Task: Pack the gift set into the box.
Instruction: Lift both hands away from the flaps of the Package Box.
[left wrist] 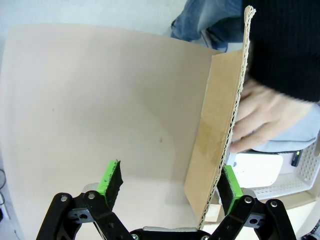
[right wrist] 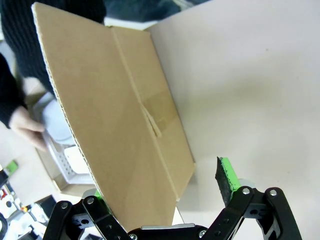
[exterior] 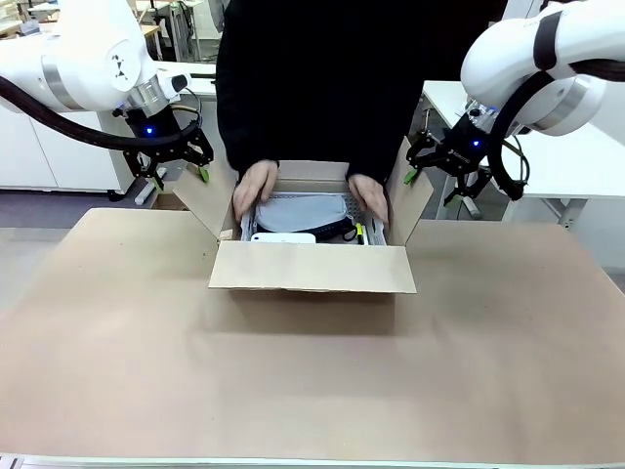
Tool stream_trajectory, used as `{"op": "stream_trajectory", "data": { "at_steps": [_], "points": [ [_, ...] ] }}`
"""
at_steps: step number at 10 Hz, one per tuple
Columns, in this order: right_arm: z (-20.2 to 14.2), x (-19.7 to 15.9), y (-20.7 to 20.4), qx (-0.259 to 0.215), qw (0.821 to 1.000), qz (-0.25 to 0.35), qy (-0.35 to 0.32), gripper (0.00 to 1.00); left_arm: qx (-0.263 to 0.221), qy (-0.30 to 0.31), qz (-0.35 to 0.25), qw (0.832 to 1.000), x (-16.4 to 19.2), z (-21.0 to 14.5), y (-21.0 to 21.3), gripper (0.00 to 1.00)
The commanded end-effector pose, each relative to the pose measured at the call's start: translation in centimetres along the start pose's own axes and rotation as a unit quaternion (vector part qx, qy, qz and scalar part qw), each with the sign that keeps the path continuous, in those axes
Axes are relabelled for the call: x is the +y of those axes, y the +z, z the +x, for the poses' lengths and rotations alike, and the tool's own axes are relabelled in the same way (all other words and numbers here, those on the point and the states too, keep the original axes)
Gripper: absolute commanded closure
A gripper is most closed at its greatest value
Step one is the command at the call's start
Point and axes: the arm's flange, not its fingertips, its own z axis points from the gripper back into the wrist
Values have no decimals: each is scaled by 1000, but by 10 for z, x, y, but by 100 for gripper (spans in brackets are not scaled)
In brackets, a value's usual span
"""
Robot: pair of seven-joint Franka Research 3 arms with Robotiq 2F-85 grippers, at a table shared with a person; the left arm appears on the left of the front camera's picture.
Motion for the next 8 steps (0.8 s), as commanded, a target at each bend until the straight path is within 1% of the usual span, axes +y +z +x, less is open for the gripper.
{"op": "stream_trajectory", "data": {
  "at_steps": [1,8],
  "points": [
    [0,1,1,1,1000,-3,3,0,-5,6,10,1000,0,0,0,0],
    [0,1,1,1,1000,-3,3,0,-5,6,10,1000,0,0,0,0]
  ]
}}
